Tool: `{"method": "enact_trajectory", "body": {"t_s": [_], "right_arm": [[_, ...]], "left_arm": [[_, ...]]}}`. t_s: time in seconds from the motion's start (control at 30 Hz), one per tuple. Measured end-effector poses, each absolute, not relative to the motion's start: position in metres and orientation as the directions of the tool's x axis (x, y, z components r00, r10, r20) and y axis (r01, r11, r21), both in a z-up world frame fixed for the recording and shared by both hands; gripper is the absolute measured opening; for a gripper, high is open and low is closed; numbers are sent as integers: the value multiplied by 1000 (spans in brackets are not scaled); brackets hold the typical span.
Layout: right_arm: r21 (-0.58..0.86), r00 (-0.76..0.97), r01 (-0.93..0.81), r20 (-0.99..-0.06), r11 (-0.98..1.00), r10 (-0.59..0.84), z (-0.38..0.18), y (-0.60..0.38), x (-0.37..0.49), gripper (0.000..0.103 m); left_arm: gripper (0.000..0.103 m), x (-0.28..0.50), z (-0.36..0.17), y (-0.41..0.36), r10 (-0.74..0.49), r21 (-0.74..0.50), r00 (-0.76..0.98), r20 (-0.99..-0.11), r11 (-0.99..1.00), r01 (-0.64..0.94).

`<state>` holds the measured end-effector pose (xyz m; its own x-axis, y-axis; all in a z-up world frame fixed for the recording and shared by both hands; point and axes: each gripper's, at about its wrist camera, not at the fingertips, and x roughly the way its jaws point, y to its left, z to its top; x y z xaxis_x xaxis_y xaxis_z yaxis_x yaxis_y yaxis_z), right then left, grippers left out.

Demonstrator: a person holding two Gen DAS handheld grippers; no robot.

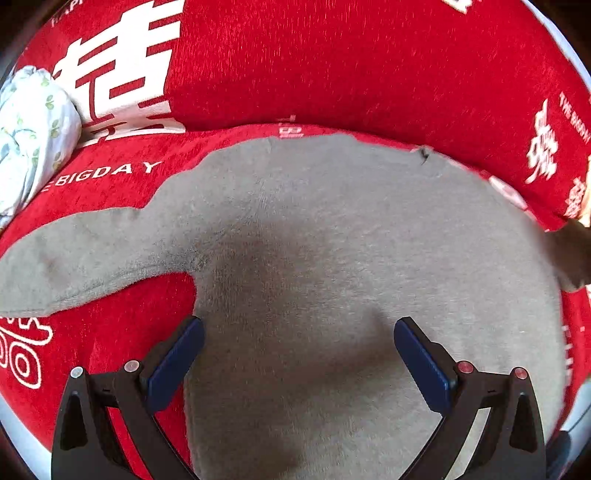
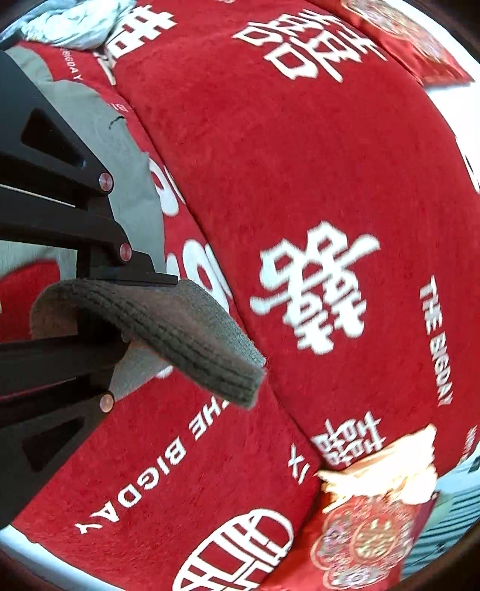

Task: Fold small clothes
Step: 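Carry the held sleeve across the sweater body with the right gripper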

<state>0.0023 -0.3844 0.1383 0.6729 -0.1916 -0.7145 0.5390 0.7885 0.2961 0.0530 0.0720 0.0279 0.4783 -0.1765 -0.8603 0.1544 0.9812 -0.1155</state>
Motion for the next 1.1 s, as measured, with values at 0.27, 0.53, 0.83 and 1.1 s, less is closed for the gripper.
{"method": "enact_trajectory", "body": {"t_s": [0.27,0.53,0.83,1.1], "right_arm": [[248,678,479,-713,842,-176,153,-306,36,5],[247,700,392,-705,886,-113,157,-235,66,5],[281,694,300,-720,912,-6,132,-153,100,5],[255,653,205,-754,945,62,99,-88,115,5]], "left_arm": [[103,52,36,83,-156,-99,531,-833,986,134],[103,51,46,89,-164,-106,563,-810,985,133],[103,61,42,114,-202,-196,541,-816,978,68],[103,68,44,145,-239,-299,537,-809,954,-26]]}}
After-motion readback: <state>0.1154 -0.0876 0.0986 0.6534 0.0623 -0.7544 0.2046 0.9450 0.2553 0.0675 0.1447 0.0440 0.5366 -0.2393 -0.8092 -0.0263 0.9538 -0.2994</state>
